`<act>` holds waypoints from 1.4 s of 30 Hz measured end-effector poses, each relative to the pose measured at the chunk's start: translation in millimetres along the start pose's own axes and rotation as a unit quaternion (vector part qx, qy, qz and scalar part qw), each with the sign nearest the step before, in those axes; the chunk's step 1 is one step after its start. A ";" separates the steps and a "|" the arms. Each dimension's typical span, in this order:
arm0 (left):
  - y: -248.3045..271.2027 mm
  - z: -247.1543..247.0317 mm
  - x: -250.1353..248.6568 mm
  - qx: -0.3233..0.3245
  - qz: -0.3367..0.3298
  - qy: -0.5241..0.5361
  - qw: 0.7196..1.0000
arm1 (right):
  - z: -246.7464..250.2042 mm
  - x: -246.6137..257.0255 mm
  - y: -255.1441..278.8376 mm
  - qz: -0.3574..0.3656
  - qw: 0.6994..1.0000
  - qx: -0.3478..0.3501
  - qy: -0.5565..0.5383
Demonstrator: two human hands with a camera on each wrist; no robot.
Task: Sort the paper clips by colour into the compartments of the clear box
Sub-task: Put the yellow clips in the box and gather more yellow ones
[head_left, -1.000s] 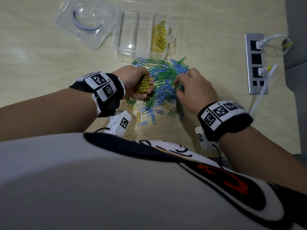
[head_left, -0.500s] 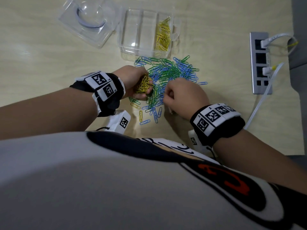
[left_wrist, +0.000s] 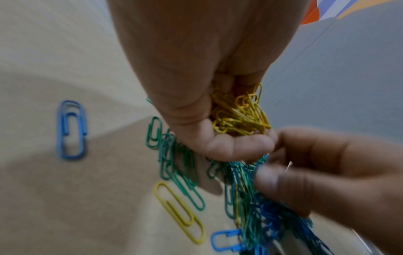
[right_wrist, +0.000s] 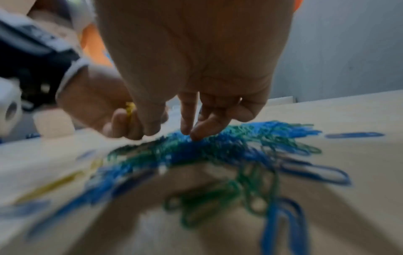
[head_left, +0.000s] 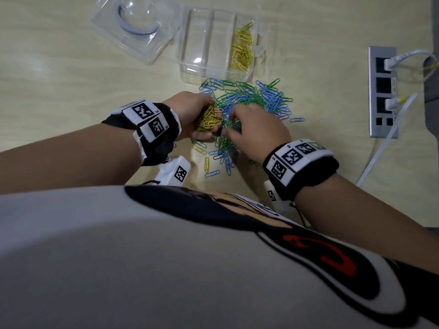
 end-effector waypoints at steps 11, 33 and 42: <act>-3.7 9.6 -1.6 -0.009 0.005 0.008 1.000 | 13.1 -27.1 -5.6 -0.047 0.998 -0.028 0.024; -1.1 8.7 -6.2 -0.026 -0.001 -0.022 0.999 | 16.4 -14.4 -3.8 0.002 0.999 -0.041 -0.001; 1.4 -4.7 -12.7 -0.015 -0.030 -0.053 0.998 | 34.8 19.6 7.1 0.089 0.986 -0.099 -0.098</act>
Point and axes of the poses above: each hand's wrist, its own y-axis away from the middle knuckle, its own z-axis out of the back of the hand, x = y × z, the point moved 7 cm from there along -y, towards the middle knuckle, and after that the axes turned 3 degrees about -z, right-handed, at the moved point
